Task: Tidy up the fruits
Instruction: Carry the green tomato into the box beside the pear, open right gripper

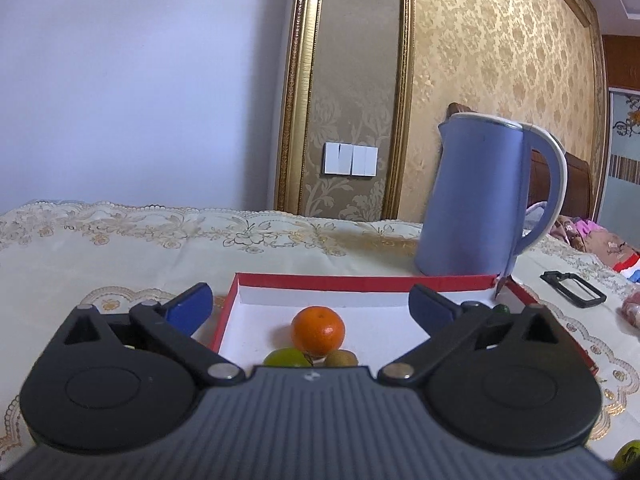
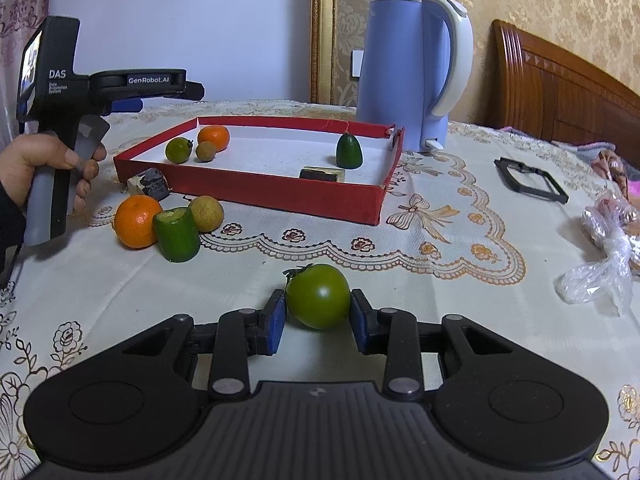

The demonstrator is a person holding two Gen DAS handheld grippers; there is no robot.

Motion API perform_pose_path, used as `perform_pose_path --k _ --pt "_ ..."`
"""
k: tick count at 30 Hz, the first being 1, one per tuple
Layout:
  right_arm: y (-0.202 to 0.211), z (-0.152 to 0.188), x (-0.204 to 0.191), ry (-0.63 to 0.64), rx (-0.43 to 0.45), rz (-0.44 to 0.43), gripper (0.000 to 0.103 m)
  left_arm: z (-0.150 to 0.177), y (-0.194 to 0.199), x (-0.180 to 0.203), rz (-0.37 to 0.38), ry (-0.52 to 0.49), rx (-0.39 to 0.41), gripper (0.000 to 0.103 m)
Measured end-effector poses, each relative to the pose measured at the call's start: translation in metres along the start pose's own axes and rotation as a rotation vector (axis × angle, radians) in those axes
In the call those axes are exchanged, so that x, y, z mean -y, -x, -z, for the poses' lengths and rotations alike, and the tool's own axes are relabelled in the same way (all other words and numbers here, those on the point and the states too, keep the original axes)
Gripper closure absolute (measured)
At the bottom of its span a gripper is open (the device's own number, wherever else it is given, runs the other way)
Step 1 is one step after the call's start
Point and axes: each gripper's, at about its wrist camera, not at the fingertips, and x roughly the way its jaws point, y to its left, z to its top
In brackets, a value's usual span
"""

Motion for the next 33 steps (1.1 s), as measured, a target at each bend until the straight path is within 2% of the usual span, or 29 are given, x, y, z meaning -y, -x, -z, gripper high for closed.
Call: perform_pose_path --k 5,8,13,17,21,25,29,33 --pt "0.002 0.000 -0.011 0.049 0.011 0.056 0.070 0.002 -0.002 -0.004 -0.002 0.021 -0.013 0.000" --pt "0.005 -0.009 -0.006 -0.001 0.020 0.026 0.070 0.003 -0.002 -0.005 -0.004 0.028 -0.015 0.000" --pt "0.000 -0.057 0.003 0.021 0.087 0.024 0.070 0.002 -0.001 -0.004 0.005 0.033 -0.017 0.000" --pt "-0.027 -0.103 0.011 0.041 0.122 0.034 0.070 0.001 0.000 -0.006 -0.003 0.038 -0.008 0.000" --pt "-0.076 -0.123 0.019 0.017 0.066 0.050 0.070 0.001 -0.001 -0.010 -0.010 0.053 -0.014 0.000" --pt "-0.118 -0.121 0.025 -0.012 -0.018 0.057 0.070 0.002 -0.003 -0.012 -0.011 0.059 -0.023 0.000" --pt "-0.134 -0.117 0.028 -0.019 -0.038 0.070 0.070 0.002 -0.004 -0.009 -0.004 0.050 -0.030 0.000" --pt "-0.147 -0.118 0.034 -0.059 -0.074 0.040 0.070 0.002 -0.003 -0.007 0.003 0.040 -0.029 0.000"
